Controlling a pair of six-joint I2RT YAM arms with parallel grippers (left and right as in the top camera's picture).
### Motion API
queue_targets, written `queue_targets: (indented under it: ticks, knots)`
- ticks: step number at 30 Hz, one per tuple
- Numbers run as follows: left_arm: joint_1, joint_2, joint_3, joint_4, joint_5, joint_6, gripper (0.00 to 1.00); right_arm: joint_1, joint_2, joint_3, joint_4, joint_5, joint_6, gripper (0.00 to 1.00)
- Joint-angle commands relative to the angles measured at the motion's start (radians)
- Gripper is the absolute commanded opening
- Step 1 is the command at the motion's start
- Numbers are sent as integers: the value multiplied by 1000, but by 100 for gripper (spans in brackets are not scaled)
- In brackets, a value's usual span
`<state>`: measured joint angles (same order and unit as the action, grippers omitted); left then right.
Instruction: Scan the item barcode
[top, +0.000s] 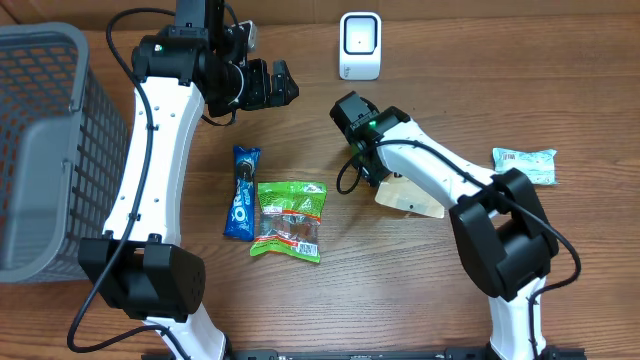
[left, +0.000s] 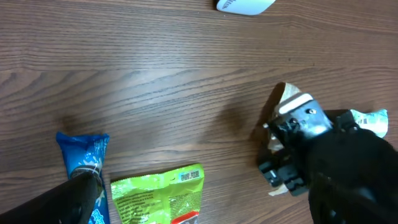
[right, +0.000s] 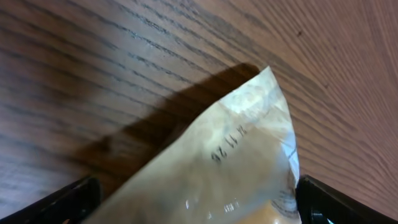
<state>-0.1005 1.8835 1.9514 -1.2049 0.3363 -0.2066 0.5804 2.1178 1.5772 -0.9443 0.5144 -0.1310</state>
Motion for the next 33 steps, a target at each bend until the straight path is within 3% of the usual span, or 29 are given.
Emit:
queue_targets:
  ticks: [1,3,5,10,12,15,19,24,28,33]
  knots:
    - [-5,2,19,1,-4,8,100,-26,9,-6,16,27,-8,95]
    - [-5,2,19,1,-4,8,100,-38,9,-6,16,27,-9,77]
    - [-5,2,19,1,-4,8,100,-50,9,-6,17,23,-8,42]
    - [-5,2,19,1,-4,8,100,-51,9,-5,16,23,2,4]
    - [-5,2,19,1,-4,8,100,-43,7,0,10,8,28,4]
    - [-5,2,19,1,-4,8,100,-44,-5,71,-58,-182,34,4]
    - [-5,2,19,1,-4,8,100,-105,-55,214,-159,-576,33,4]
    - [-5,2,19,1,-4,8,100,-235,-100,266,-191,-1045,21,4]
    - [-5,2,19,1,-4,8,100,-330,-98,230,-210,-1314,-85,4]
    - [-5,2,19,1,-4,8,100,-380,-97,137,-222,-1433,-228,4]
